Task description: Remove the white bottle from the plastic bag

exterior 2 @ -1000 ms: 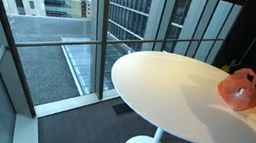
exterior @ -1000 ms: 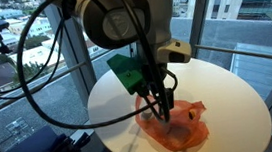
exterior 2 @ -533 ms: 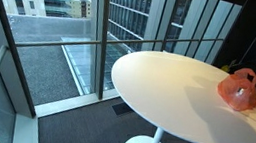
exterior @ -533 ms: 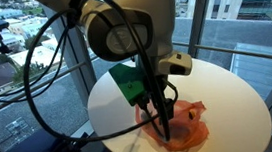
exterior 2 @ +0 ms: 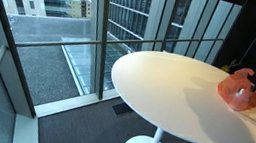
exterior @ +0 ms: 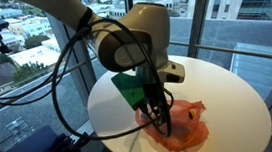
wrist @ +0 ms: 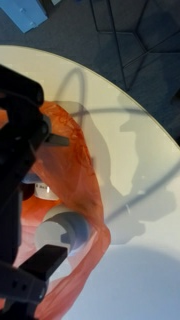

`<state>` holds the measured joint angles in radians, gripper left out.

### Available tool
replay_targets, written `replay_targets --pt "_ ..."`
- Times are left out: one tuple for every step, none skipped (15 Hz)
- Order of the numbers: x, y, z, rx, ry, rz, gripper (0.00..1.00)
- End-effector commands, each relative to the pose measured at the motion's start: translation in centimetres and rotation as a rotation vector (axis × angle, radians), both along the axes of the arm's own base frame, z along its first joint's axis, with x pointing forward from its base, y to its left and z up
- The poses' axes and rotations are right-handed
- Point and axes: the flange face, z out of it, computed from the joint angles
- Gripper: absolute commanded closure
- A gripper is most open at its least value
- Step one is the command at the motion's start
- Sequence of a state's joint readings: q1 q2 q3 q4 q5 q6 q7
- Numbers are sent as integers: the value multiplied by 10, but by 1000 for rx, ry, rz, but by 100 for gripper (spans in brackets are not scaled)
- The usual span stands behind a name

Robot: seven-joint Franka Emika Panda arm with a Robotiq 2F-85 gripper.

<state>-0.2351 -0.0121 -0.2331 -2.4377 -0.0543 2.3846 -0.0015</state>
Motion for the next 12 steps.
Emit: replay_targets --pt "13 14 0 -22 -3 38 0" --pt "16 19 0 -26 -3 49 0" --pt "18 24 -1 -30 -3 60 0" --pt "21 29 -2 -32 -1 70 0" --pt "24 32 -2 -36 1 79 0" --pt "26 37 -3 -39 3 90 0" --pt "28 40 -3 -43 6 98 0" --pt "30 43 -4 -46 8 107 0" --pt "32 46 -5 -49 11 115 0" --pt "33 47 -6 -51 13 122 0" --pt "35 49 -8 -53 13 126 0" --pt "38 49 -9 -52 13 130 0"
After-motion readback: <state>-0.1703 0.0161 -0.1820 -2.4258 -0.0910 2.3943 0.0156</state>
